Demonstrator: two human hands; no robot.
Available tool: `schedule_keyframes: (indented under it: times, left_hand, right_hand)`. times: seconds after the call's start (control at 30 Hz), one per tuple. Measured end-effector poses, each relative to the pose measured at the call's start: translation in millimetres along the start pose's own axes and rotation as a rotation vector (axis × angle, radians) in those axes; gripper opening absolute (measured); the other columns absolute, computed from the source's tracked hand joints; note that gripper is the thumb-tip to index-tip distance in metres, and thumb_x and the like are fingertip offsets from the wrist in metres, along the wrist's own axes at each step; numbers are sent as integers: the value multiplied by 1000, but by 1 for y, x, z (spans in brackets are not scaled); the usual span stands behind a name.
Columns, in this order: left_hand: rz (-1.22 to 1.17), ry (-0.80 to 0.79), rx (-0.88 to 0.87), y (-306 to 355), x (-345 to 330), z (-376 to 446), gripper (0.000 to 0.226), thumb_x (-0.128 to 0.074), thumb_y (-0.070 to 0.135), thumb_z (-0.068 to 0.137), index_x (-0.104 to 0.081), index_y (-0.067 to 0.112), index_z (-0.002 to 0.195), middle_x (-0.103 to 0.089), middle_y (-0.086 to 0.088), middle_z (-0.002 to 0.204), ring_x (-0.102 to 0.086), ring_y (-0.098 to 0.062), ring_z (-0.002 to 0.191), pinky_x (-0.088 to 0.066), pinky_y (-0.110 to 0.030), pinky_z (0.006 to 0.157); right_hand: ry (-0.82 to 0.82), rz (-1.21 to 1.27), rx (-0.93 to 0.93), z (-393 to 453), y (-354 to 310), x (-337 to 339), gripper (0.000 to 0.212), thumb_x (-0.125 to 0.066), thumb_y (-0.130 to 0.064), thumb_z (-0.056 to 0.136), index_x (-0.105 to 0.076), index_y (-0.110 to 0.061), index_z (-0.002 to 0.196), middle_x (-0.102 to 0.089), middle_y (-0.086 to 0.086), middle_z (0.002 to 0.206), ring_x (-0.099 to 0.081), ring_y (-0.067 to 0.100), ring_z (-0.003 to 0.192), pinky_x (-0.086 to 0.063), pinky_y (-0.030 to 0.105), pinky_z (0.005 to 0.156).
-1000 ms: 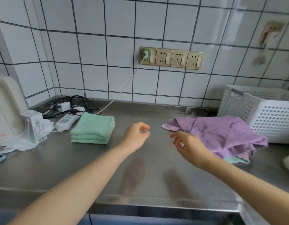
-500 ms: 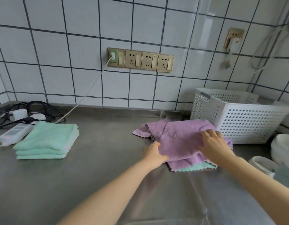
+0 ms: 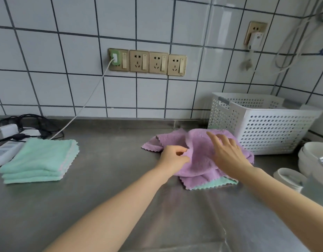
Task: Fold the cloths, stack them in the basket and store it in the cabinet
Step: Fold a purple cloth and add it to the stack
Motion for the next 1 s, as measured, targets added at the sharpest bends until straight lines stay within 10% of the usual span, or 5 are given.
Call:
schedule_keyframes:
  times: [0.13, 0.23, 0.4, 0.67, 1.0]
  left_hand:
    - [195, -124, -353, 31, 6, -21, 24, -60, 2, 85, -73, 11, 103, -65, 0, 91, -59, -5, 79, -45, -19, 75]
    - [247, -201, -497, 36, 16, -41, 20, -59, -1, 88, -73, 6, 101, -56, 6, 87, -52, 10, 70, -35, -4, 69]
    - [307, -120, -549, 42, 69, -55, 21, -59, -5, 85, -75, 6, 92, -62, 11, 88, -57, 10, 80, -38, -5, 75]
    - [66, 172, -498, 85, 171, -78, 26, -65, -2, 84, -69, 24, 84, -71, 18, 72, -64, 7, 73, -46, -7, 70]
    - [-82, 152, -374, 109, 255, -130, 9, -61, 17, 90, -70, 19, 88, -71, 10, 79, -65, -4, 77, -50, -17, 70]
  right_hand:
    - [99, -184, 276, 7, -22, 34, 91, -44, 10, 80, -10, -41, 147, -11, 9, 152, -26, 37, 129, -39, 45, 102]
    - [92, -316, 463, 11, -35, 50, 52, -52, -4, 87, -47, -34, 129, -14, 4, 156, -17, 35, 138, -35, 48, 104]
    - [120, -313, 438, 13, -31, 77, 27, -57, -34, 90, -59, -25, 116, -46, -4, 135, -29, 22, 133, -31, 40, 105]
    - [124, 415, 310, -9, -70, 154, 28, -62, -3, 73, -40, -19, 66, -48, -1, 65, -42, 20, 63, -34, 31, 58]
    - [-154, 858, 391, -38, -140, 190, 20, -74, -17, 80, -61, -14, 95, -65, 18, 95, -59, 17, 79, -51, 39, 75]
Point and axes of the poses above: each hand's wrist, its own z-axis towards the middle knuckle, its own x-axis out of the back of the hand, y = z × x, the point moved 3 cm from there along z, towards the middle knuckle
